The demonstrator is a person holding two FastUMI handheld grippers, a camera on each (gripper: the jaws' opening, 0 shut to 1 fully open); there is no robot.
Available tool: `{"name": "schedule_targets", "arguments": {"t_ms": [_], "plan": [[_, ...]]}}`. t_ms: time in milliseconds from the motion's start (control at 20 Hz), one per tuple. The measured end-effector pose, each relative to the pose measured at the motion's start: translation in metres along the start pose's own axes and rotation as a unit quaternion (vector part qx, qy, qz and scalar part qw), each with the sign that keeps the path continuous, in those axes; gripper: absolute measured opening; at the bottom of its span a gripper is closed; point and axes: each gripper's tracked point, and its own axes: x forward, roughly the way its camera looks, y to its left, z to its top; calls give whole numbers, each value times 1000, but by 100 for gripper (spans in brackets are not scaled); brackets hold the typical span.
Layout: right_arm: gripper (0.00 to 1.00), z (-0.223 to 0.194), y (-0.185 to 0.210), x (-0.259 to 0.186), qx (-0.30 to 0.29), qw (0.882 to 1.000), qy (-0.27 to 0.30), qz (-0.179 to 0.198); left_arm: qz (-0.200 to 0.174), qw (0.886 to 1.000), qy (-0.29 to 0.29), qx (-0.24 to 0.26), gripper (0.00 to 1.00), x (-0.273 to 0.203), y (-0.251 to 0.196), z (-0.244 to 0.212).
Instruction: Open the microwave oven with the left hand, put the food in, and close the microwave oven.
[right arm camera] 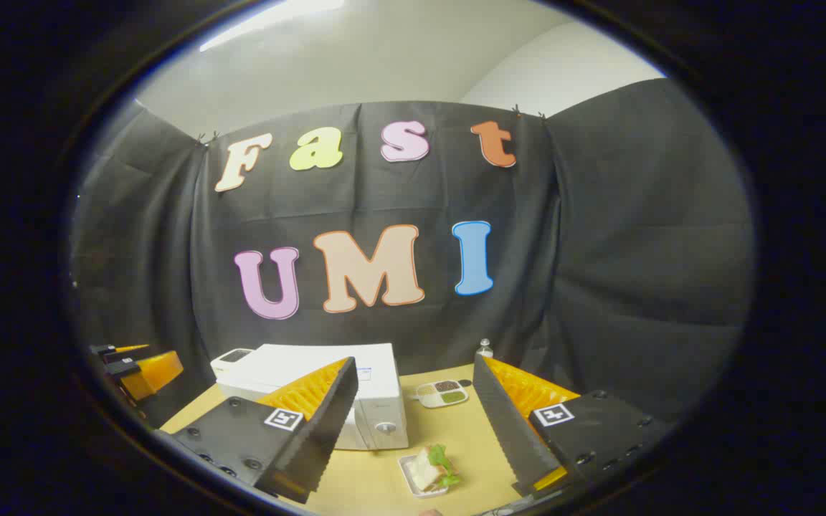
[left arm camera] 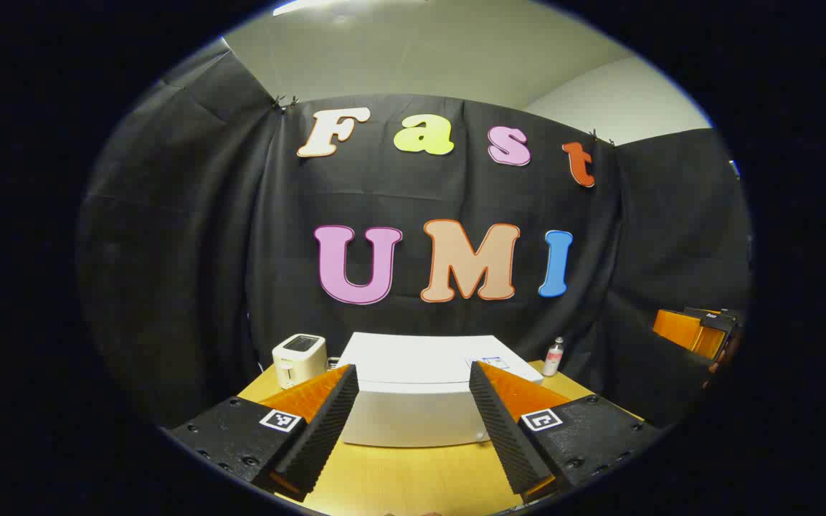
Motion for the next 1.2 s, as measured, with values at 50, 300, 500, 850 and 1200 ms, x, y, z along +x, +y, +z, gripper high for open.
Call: {"name": "schedule_targets", "arguments": {"t_ms": [50,300,500,850,1200], "plan": [[100,0,1,-2,0,1000,0,-1,-2,1000,2,0,94,0,2,0],[100,-9,-3,-12,-6,1000,4,-17,-10,1000,11,11,95,-3,11,-11],[94,-20,-8,-11,-10,1000,20,-11,6,1000,11,27,93,-2,17,-10],[100,-23,-37,24,-6,999,36,16,37,999,30,13,95,9,-6,-13],[94,-25,-65,59,4,998,45,36,61,997,43,11,95,32,-30,-23]]}}
